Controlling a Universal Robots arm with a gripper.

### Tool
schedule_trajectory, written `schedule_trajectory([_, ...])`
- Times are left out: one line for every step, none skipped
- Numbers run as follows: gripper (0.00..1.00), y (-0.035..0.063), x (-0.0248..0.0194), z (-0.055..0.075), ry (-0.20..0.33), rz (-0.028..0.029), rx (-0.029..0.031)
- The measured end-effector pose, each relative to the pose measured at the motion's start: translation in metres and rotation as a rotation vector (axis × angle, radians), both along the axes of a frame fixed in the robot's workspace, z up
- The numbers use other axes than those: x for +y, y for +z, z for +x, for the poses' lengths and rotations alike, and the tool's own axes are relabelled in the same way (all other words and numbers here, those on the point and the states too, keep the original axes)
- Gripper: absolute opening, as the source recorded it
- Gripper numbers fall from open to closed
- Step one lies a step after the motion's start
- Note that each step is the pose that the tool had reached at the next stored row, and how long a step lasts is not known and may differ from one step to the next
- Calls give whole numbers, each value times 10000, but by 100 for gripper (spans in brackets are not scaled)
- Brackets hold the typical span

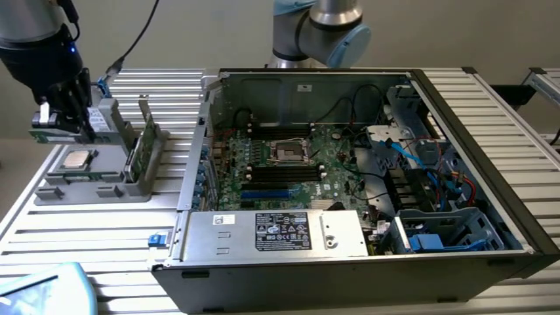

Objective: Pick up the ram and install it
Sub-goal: 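Pick up the ram and move it above insertion slot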

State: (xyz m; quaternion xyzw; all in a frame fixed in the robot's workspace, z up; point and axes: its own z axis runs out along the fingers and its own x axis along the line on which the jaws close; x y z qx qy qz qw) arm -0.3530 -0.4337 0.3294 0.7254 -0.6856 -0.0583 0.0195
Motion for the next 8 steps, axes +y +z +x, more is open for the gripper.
schedule_trajectory([14,18,0,34,7,0,10])
schedule_trajectory([14,35,0,67,15,0,21])
schedule_trajectory([14,50,0,100,22,1,32])
schedule_trajectory([14,65,0,134,32,0,43])
schedule_trajectory([14,82,0,169,41,-1,52])
schedule_trajectory([14,100,0,204,51,0,58])
schedule_trajectory([14,116,0,238,62,2,61])
schedule_trajectory([14,130,0,277,74,6,64])
